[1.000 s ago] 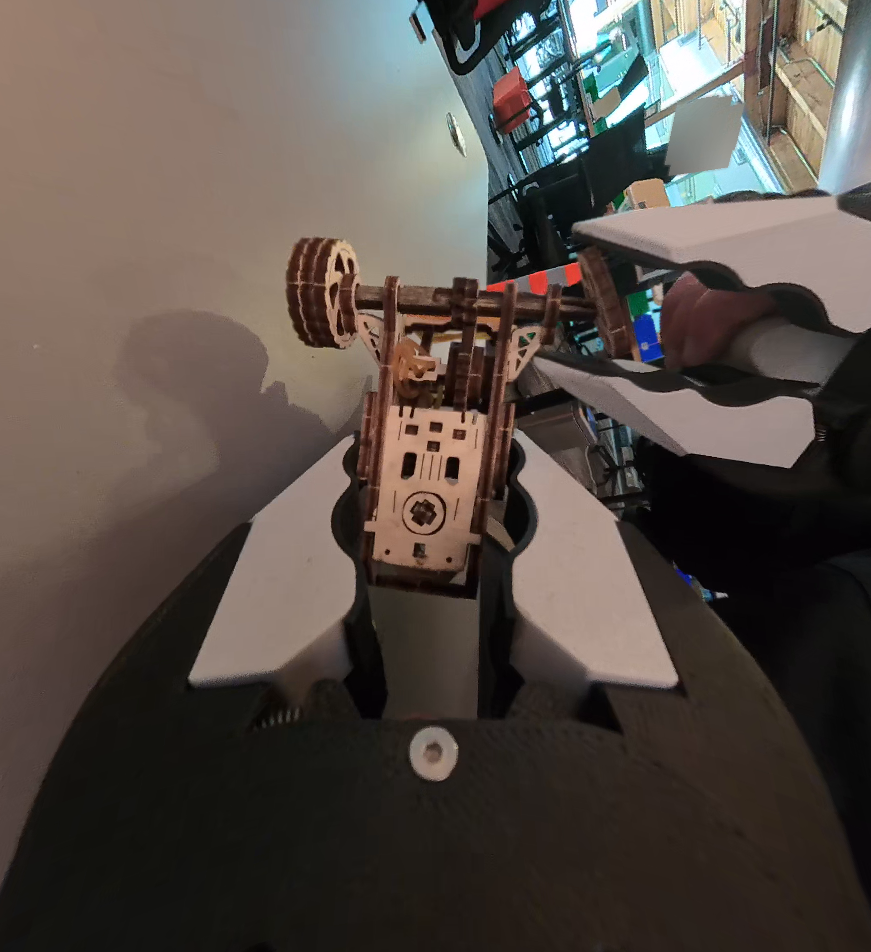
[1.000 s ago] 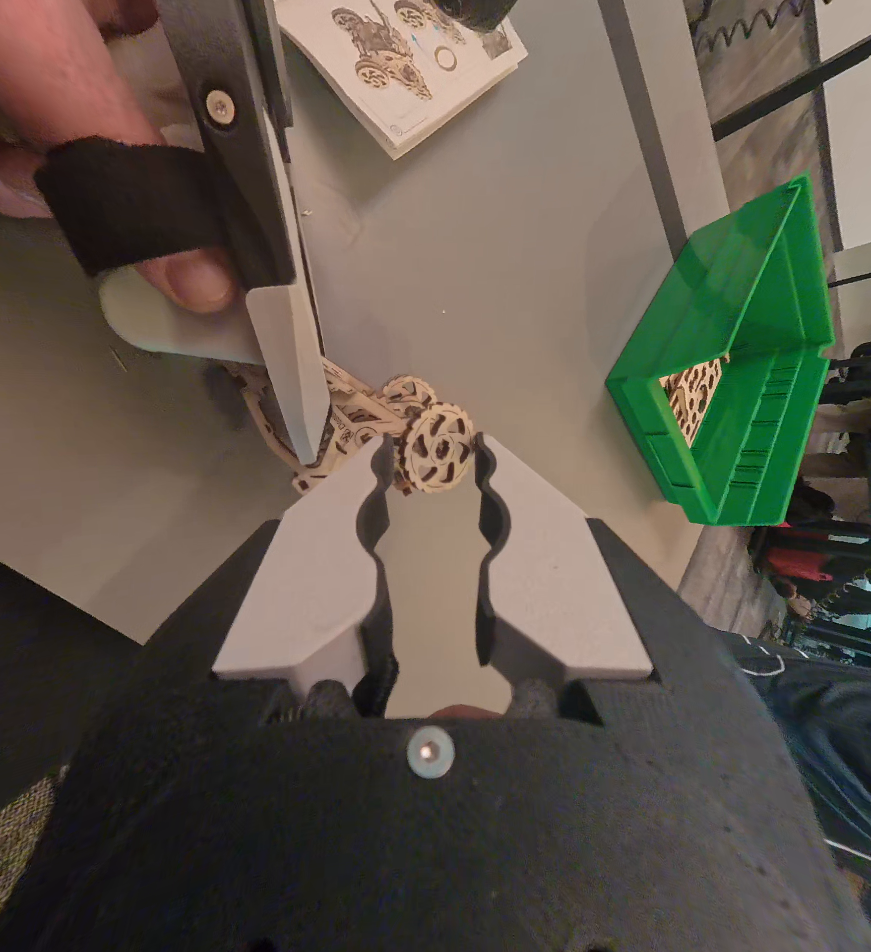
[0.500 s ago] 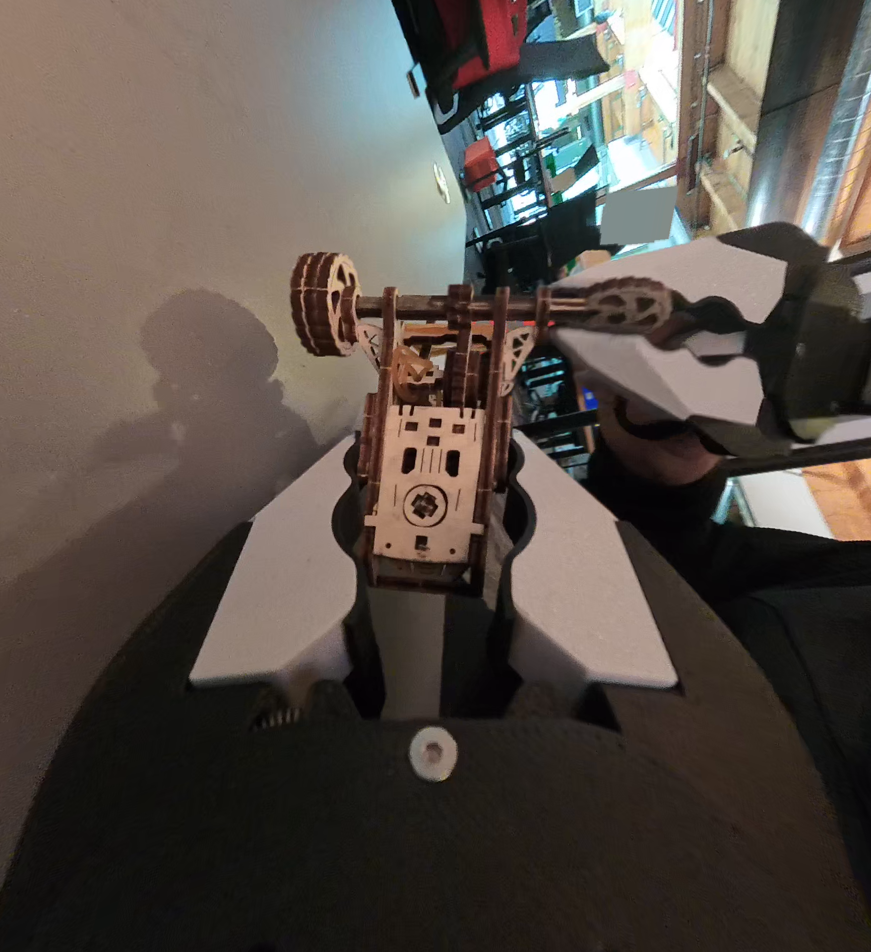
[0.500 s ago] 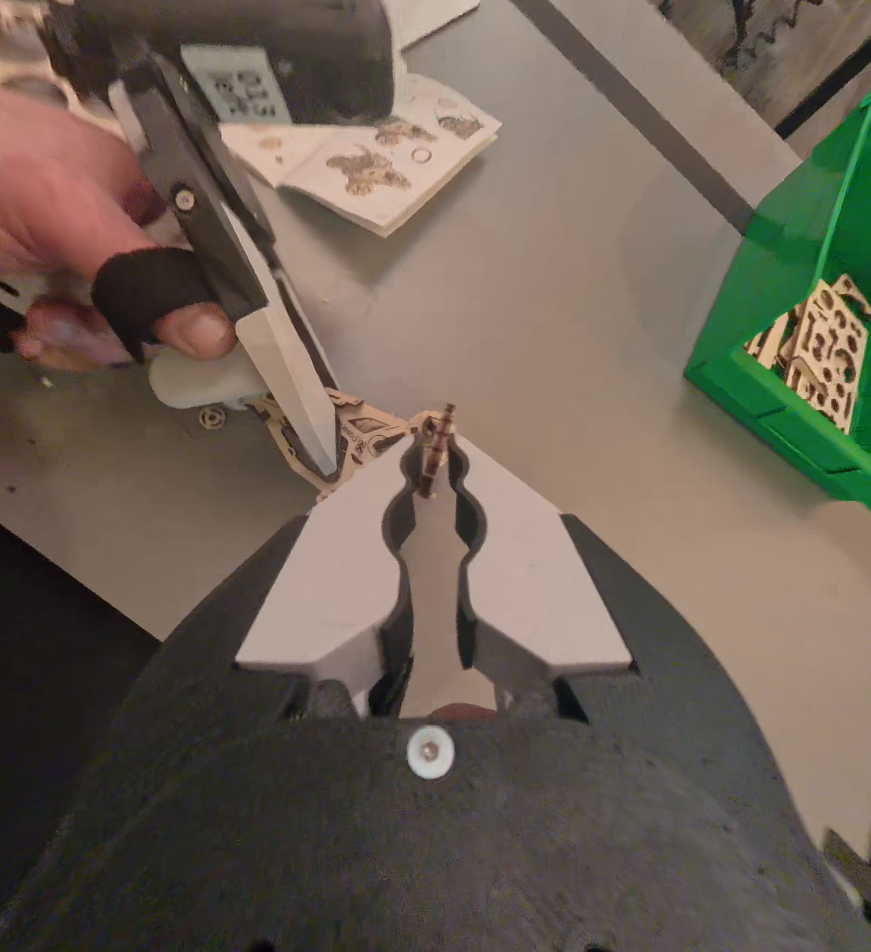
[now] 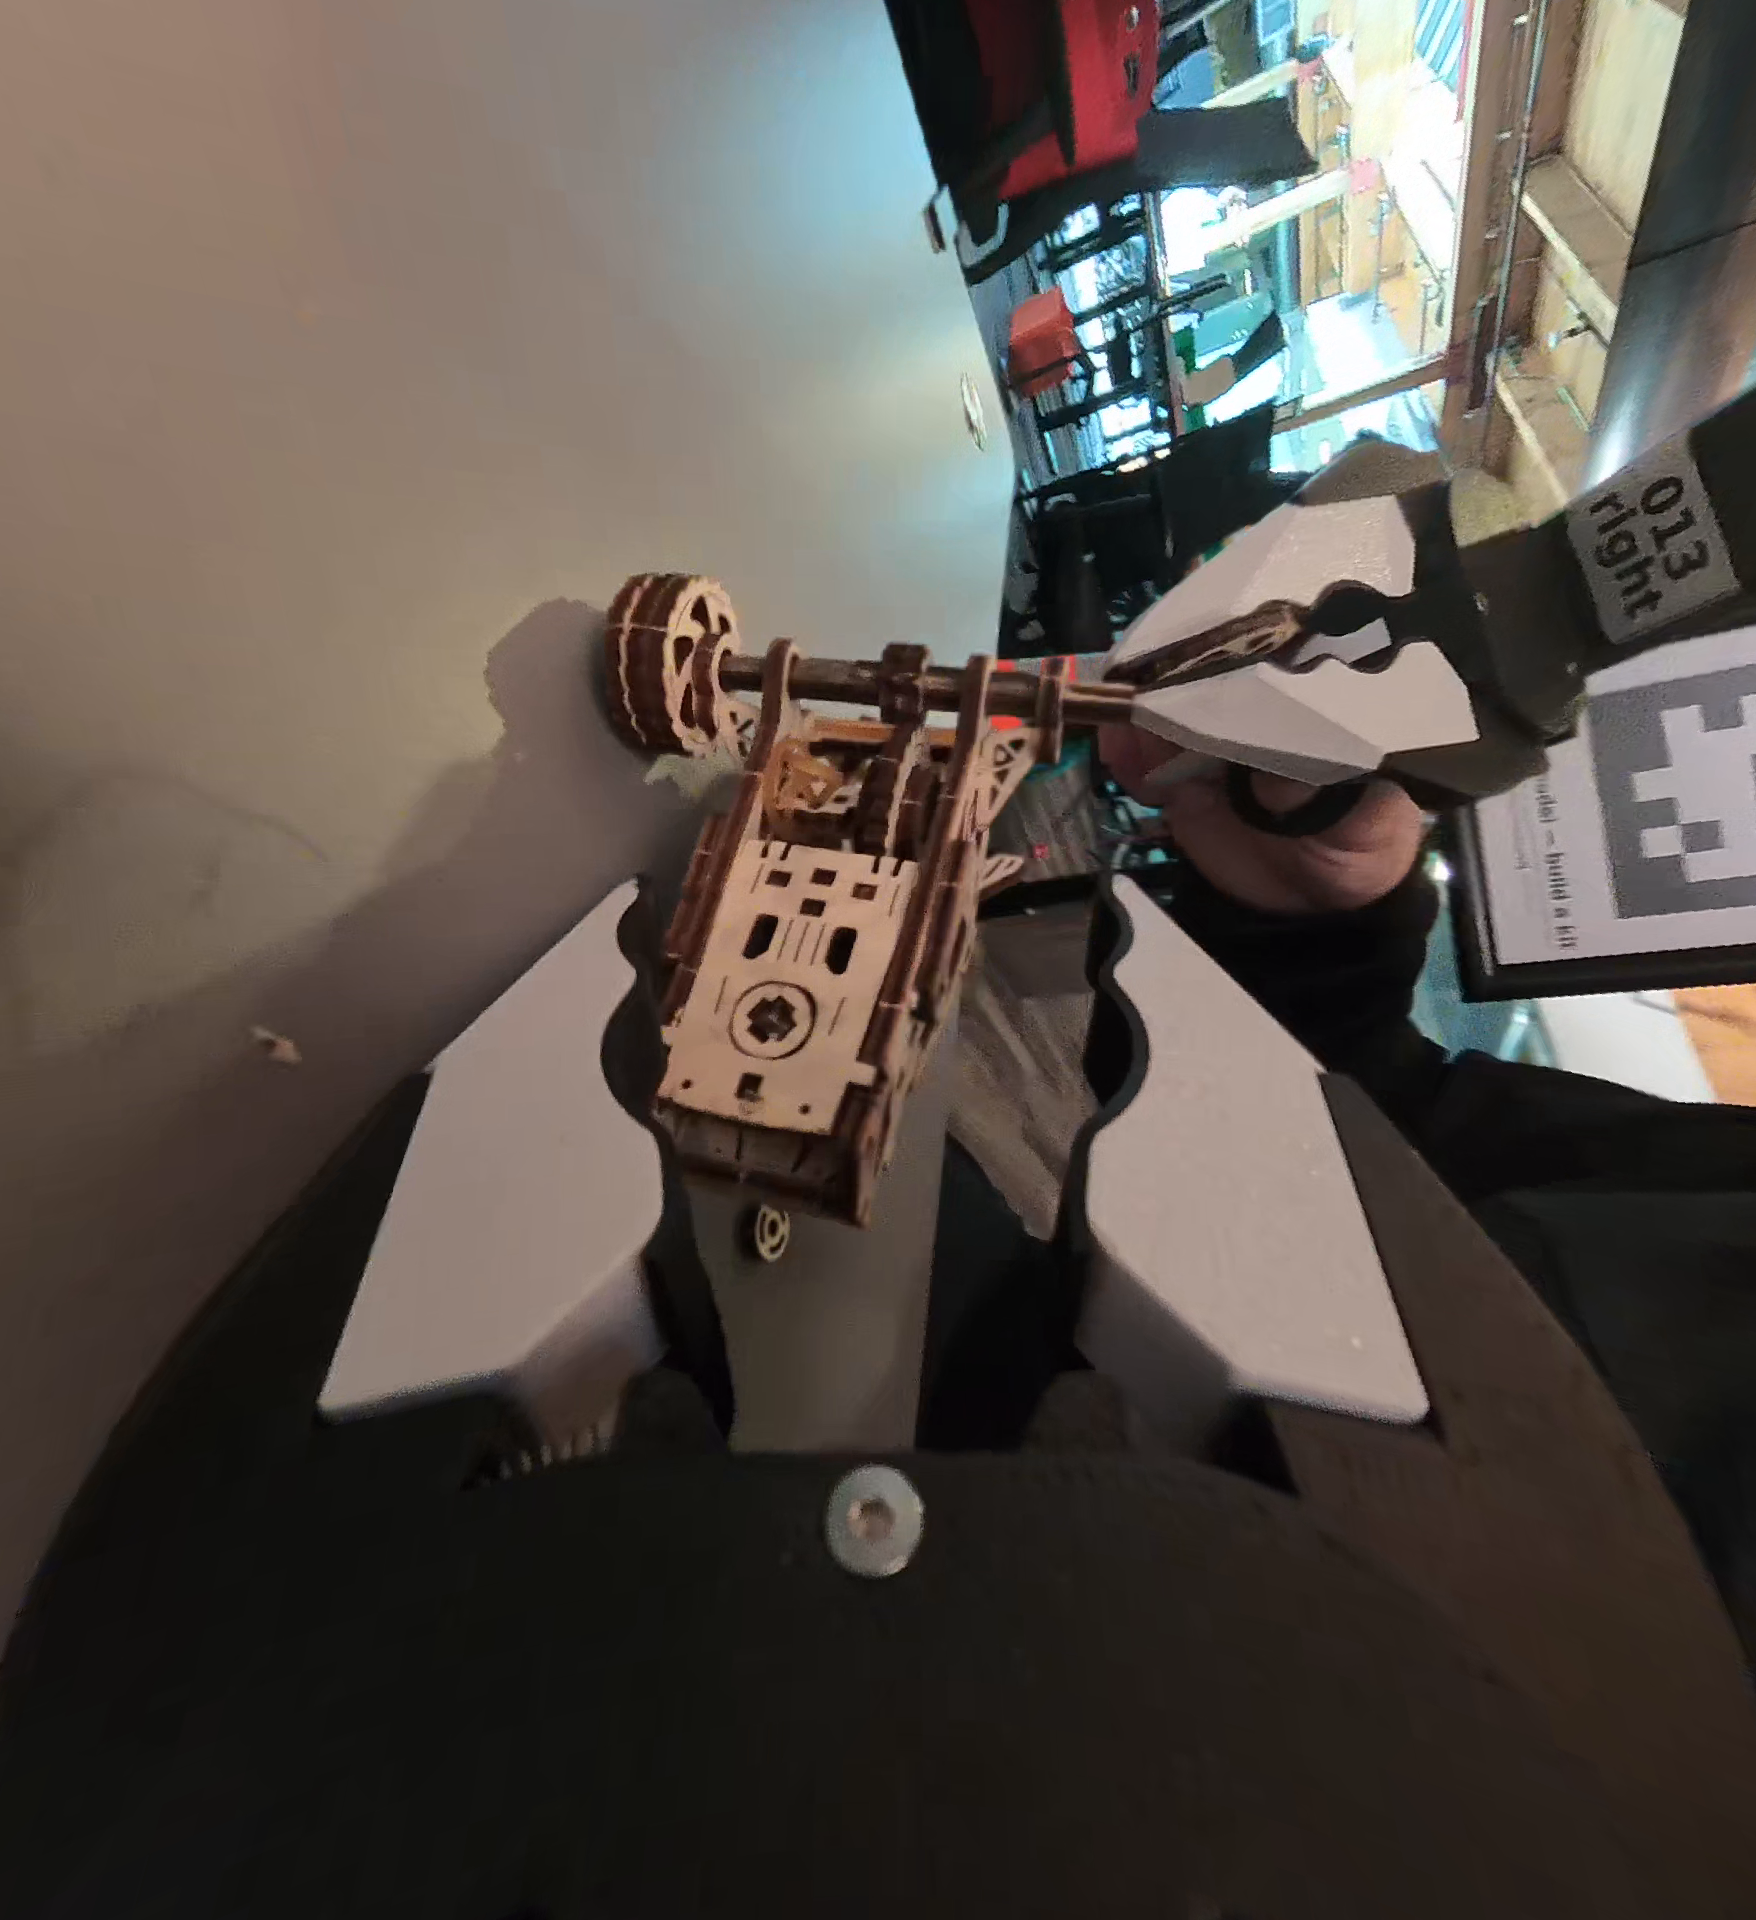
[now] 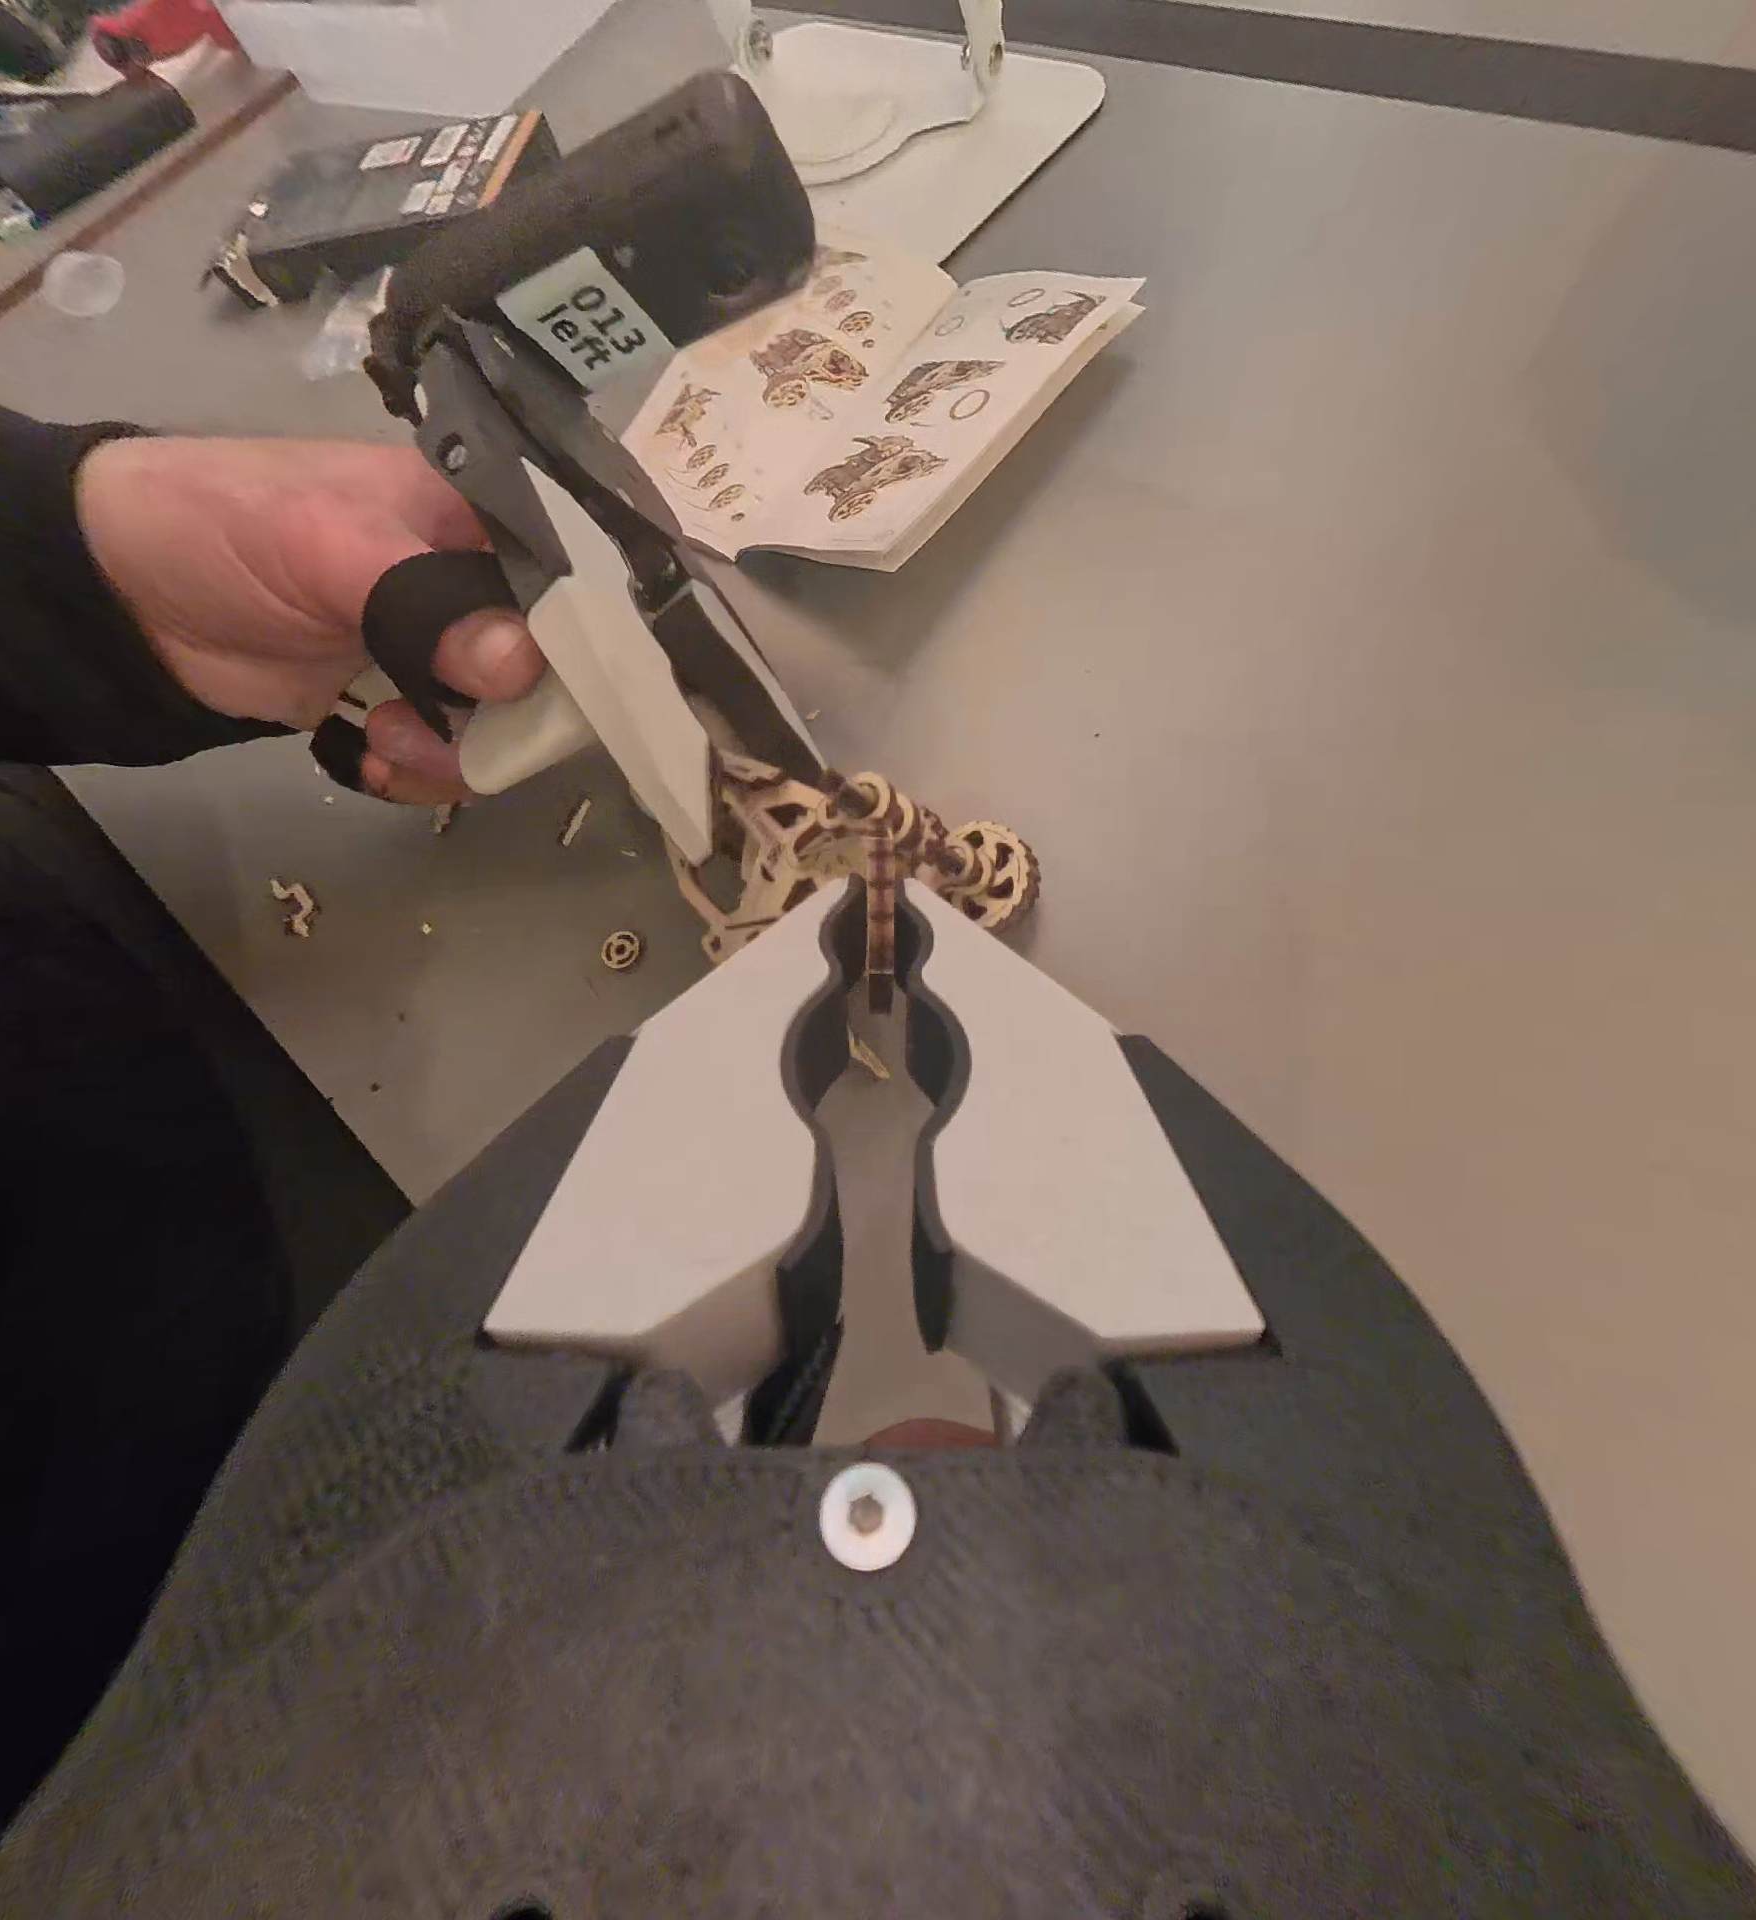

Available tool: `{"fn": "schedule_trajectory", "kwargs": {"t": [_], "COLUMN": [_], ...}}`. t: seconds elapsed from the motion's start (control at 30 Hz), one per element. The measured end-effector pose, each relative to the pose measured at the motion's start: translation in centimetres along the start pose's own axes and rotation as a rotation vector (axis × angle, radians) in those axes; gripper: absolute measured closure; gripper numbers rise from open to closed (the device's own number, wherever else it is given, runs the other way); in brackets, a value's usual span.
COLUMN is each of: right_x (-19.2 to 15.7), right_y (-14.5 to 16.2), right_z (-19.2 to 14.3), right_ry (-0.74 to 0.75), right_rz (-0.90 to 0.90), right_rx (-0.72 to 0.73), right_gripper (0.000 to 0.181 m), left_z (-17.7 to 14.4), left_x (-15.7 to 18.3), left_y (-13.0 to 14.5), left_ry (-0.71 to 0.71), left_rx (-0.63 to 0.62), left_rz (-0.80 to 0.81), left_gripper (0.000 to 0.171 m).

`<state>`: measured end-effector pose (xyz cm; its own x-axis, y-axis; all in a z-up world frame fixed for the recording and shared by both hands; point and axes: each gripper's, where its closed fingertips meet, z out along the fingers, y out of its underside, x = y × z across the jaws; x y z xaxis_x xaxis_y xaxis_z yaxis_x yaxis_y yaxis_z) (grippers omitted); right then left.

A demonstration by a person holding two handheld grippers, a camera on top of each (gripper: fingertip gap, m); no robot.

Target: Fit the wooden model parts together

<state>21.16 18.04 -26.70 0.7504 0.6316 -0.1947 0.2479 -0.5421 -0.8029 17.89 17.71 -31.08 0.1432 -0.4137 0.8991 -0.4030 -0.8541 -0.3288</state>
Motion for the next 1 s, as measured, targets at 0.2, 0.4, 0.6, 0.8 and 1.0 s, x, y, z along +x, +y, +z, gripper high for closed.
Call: {"fn": "schedule_trajectory", "kwargs": {"t": [0.2,0.4,0.6,0.8,1.0], "right_x": [-0.8,-2.3,-7.3,-10.1,-11.4], "right_y": [0.7,1.5,0.5,0.7,1.2], "right_z": [0.5,-0.1,-1.0,-0.2,0.1], "right_ry": [-0.034,-0.086,-0.356,-0.465,-0.493], "right_rz": [-0.012,-0.047,0.029,-0.004,-0.091], "right_rx": [-0.011,-0.013,0.008,-0.044,-0.121], "right_gripper": [0.18,0.181,0.18,0.18,0.18], "left_z": [-1.2,-2.7,-4.0,-3.9,-2.7], "left_x": [-0.9,-1.0,3.8,7.6,9.6], "left_y": [0.9,2.7,4.1,4.0,5.0], "left_ry": [-0.103,-0.178,-0.155,-0.117,0.023], "left_rx": [0.006,0.038,0.114,0.132,0.075], "left_rz": [0.109,0.186,0.413,0.641,0.665], "left_gripper": [0.101,0.102,0.14,0.153,0.168]}}
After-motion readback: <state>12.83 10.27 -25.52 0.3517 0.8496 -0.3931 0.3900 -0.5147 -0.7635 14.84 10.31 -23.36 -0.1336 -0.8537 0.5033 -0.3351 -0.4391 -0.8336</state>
